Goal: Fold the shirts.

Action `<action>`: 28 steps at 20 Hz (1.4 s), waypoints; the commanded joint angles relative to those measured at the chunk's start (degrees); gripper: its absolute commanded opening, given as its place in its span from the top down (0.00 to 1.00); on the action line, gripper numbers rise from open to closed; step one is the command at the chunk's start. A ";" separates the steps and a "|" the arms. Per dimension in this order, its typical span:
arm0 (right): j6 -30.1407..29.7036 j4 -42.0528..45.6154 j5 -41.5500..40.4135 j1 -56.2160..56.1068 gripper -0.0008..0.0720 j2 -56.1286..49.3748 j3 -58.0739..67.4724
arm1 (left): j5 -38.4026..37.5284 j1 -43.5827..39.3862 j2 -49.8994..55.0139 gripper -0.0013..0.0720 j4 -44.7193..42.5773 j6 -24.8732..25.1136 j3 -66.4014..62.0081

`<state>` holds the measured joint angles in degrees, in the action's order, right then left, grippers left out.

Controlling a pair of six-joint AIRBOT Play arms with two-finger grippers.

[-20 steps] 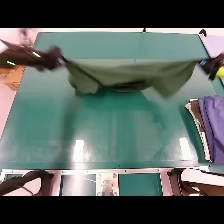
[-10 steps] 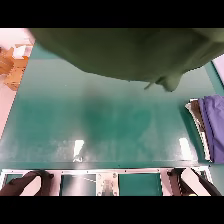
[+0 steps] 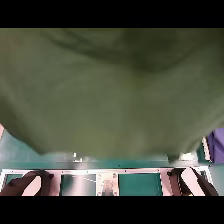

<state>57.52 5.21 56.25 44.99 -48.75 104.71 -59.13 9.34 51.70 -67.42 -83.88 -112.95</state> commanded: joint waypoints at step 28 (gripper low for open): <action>7.04 28.76 0.81 -15.67 0.96 -58.84 -13.49 | -3.19 -5.90 60.08 0.95 17.64 8.76 8.22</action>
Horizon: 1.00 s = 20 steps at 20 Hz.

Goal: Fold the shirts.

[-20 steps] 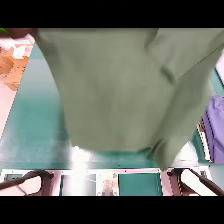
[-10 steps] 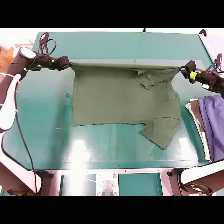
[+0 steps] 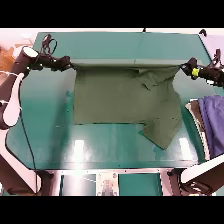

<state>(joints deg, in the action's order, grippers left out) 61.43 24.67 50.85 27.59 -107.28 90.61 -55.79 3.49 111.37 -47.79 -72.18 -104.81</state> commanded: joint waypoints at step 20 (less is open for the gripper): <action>5.90 27.04 12.15 -0.31 0.96 -0.42 0.13 | -12.55 -1.90 0.42 0.95 -3.89 -10.38 9.05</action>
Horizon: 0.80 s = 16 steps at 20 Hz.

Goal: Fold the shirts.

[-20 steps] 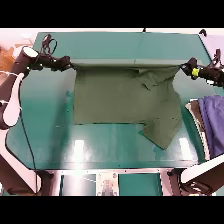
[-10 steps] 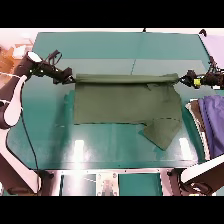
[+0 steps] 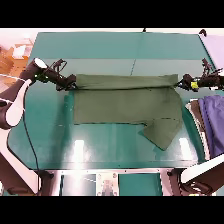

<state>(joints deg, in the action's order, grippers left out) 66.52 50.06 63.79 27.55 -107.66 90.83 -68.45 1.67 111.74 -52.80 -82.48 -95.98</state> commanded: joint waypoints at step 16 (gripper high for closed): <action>5.11 0.28 5.99 -1.25 0.59 2.67 3.69 | -16.85 6.69 -4.37 0.48 7.30 -3.67 -2.14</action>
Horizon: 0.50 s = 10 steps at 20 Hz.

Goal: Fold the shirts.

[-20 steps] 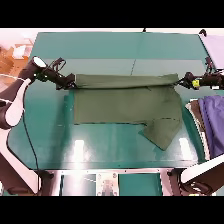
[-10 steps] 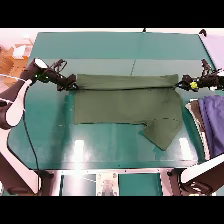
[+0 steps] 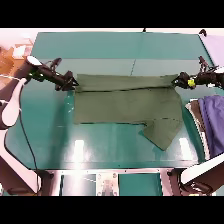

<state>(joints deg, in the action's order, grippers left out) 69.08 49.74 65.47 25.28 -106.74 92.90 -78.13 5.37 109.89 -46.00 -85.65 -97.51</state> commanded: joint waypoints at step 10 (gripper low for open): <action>4.42 1.31 4.42 17.81 0.58 28.74 -29.07 | 8.74 5.60 -30.71 0.48 -1.99 2.99 45.97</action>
<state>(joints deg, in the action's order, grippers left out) 73.56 51.24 72.40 38.81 -86.43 74.41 -77.47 11.00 86.50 -52.99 -84.99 -67.22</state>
